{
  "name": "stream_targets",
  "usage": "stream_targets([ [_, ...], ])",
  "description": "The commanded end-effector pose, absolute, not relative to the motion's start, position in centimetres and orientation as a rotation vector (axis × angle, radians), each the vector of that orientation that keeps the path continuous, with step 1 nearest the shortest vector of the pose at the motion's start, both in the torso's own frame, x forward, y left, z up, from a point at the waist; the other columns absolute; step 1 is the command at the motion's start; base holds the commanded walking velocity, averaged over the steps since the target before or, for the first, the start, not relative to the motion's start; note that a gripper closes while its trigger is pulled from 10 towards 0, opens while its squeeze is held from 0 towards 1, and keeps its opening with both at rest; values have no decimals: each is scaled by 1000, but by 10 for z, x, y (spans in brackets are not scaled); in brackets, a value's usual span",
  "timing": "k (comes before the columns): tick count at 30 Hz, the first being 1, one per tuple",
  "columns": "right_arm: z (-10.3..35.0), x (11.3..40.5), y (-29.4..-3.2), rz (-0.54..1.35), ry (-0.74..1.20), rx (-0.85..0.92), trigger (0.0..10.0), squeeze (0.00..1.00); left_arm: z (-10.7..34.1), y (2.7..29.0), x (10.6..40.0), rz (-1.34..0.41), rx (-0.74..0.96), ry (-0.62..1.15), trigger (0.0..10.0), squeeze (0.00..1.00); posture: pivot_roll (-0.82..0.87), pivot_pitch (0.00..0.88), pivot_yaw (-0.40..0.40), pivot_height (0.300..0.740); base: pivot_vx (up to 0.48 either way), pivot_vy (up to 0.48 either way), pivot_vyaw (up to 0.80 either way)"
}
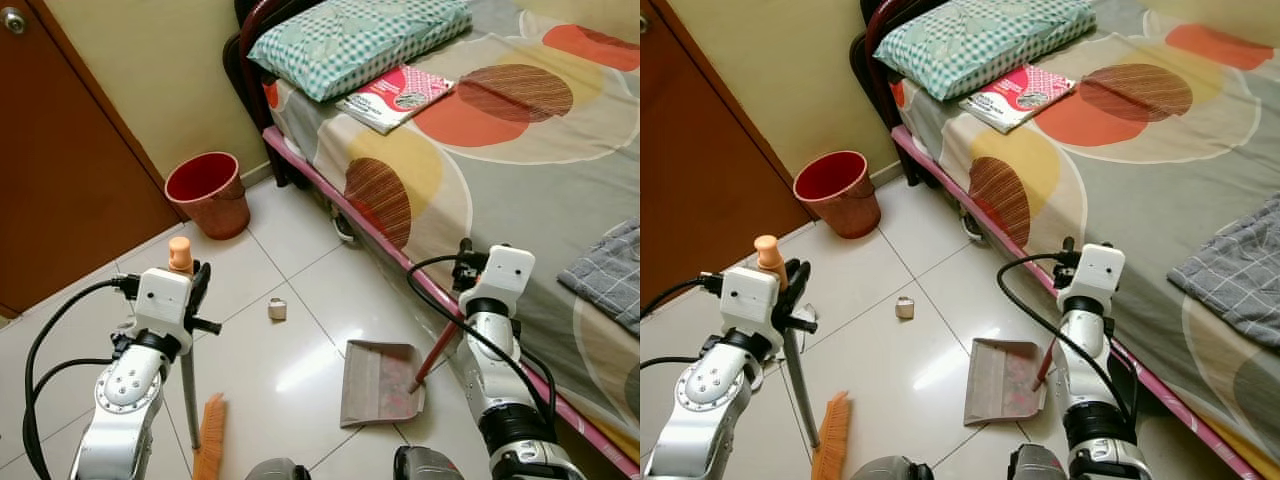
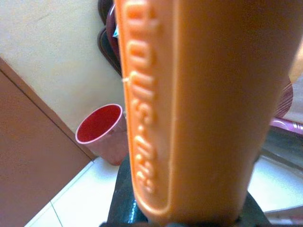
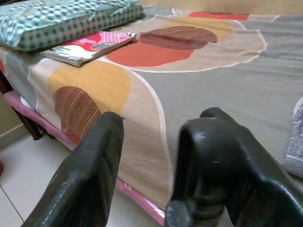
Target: Sweep floor
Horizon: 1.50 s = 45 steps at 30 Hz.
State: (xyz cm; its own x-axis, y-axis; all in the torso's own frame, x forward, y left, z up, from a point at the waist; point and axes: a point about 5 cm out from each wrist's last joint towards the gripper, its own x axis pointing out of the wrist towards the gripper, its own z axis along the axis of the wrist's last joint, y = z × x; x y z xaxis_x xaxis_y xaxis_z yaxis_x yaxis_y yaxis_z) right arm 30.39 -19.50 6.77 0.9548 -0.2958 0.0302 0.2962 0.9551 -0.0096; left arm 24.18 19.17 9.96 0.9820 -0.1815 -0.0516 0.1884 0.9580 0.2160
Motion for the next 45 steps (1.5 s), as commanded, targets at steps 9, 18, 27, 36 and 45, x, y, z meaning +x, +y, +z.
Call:
stream_targets([
  [9, 68, 305, -189, -280, -39, -17, 0, 0, 107, 197, 241, -179, 266, 12, 10000, 0, 71, 104, 166, 740, 0, 0, 0],
  [18, 68, 305, -190, -280, -35, -17, 0, 0, 107, 196, 241, -181, 263, 11, 10000, 0, 70, 104, 165, 740, 0, 0, 0],
  [27, 68, 305, -190, -280, -31, -23, 0, 0, 107, 196, 241, -179, 262, 11, 10000, 0, 71, 109, 161, 740, 0, 0, 0],
  [36, 68, 306, -191, -279, -27, -28, 0, 0, 108, 197, 242, -172, 268, 6, 10000, 0, 72, 111, 156, 740, 0, 0, 0],
  [45, 69, 308, -195, -270, -28, -46, 0, 0, 109, 196, 242, -157, 271, -1, 10000, 0, 81, 116, 143, 740, 0, 0, 0],
])
